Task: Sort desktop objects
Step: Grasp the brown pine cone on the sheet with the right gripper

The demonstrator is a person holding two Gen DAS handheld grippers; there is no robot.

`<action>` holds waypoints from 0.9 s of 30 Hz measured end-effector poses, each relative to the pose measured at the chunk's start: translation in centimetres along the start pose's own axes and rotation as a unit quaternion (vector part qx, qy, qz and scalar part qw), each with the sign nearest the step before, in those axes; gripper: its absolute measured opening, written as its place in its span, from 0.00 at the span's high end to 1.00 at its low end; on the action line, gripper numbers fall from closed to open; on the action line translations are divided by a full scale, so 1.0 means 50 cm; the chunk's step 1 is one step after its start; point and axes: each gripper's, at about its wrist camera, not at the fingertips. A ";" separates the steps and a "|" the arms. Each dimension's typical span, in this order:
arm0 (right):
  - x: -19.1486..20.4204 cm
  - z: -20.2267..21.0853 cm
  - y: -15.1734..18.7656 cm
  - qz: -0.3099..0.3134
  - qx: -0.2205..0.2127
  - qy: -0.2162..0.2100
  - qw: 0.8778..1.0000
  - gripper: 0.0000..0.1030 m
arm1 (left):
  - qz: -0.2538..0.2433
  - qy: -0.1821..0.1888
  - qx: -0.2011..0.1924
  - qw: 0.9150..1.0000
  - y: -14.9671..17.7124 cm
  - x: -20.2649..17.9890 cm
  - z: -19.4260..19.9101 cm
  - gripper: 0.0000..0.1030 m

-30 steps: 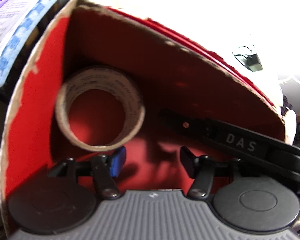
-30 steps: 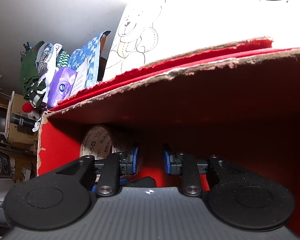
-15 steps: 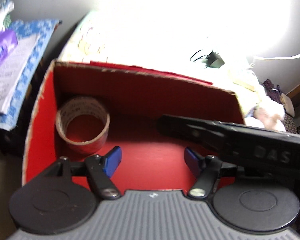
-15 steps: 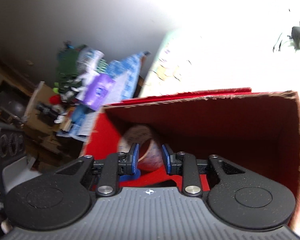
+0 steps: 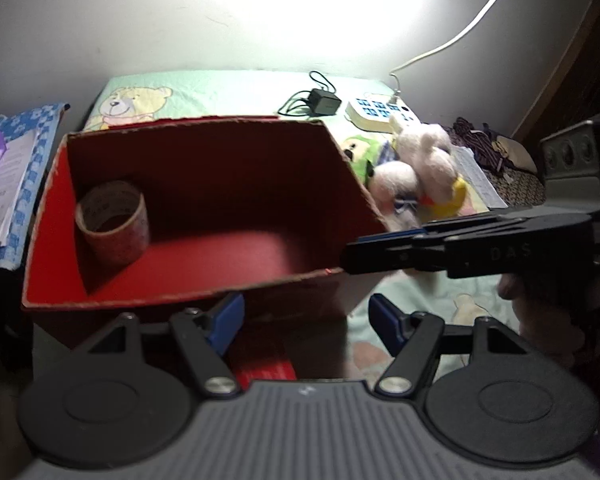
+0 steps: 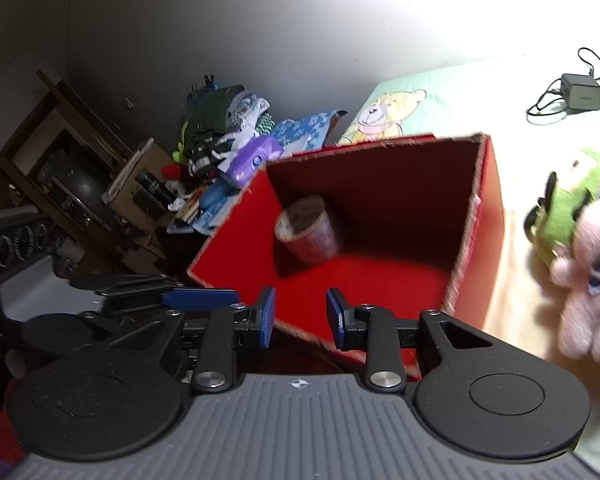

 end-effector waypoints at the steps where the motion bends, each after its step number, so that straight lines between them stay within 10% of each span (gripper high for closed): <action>1: -0.003 0.002 0.014 -0.006 0.008 -0.007 1.000 0.69 | -0.003 0.011 0.006 1.000 0.013 -0.004 -0.001 0.31; 10: -0.035 -0.009 0.105 -0.057 0.071 -0.053 0.994 0.69 | 0.008 0.084 0.072 0.994 0.127 -0.044 -0.001 0.31; 27: -0.007 -0.061 0.182 -0.074 0.131 -0.094 0.984 0.57 | -0.040 -0.053 0.102 0.993 0.253 -0.088 -0.101 0.30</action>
Point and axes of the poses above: each gripper's, at about its wrist camera, not at the fingertips, and z roughly against the way its jaws point, x to its left, y to its underside, and after that the axes turned 14 degrees about z, right-handed
